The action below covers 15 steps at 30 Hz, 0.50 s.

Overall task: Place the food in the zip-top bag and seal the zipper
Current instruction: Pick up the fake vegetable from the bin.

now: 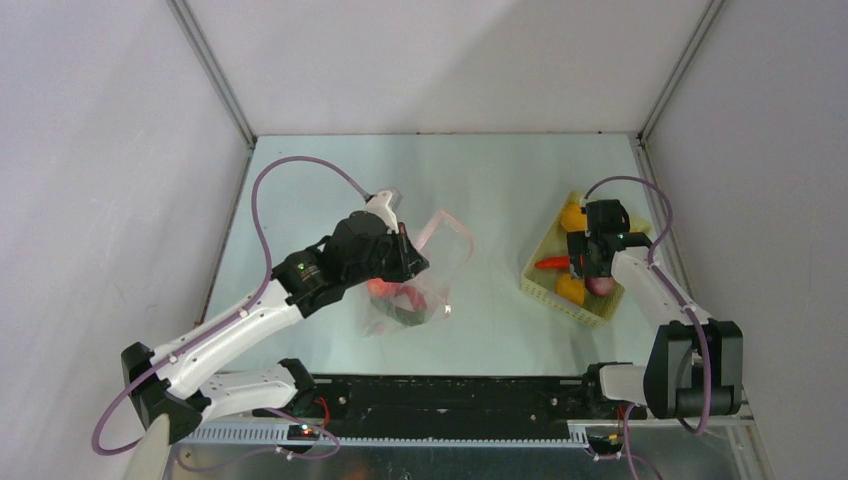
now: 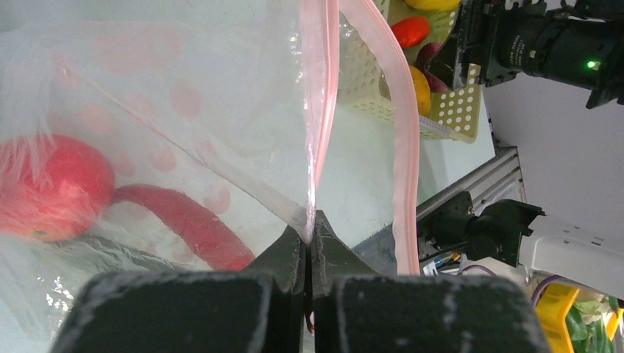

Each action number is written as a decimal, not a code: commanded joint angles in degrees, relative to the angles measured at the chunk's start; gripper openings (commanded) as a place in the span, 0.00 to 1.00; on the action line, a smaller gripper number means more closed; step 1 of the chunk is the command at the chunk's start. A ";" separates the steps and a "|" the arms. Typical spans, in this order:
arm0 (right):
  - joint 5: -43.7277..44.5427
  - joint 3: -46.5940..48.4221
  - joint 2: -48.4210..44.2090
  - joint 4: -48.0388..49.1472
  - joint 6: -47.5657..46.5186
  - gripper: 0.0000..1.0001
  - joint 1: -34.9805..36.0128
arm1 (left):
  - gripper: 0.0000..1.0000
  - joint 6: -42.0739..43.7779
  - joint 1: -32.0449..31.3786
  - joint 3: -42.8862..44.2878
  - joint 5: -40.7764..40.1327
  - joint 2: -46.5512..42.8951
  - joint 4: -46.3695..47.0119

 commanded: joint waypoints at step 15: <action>-9.42 1.60 9.46 5.88 -0.97 0.58 -6.41 | 0.00 3.22 0.85 2.49 -3.09 -0.93 -0.54</action>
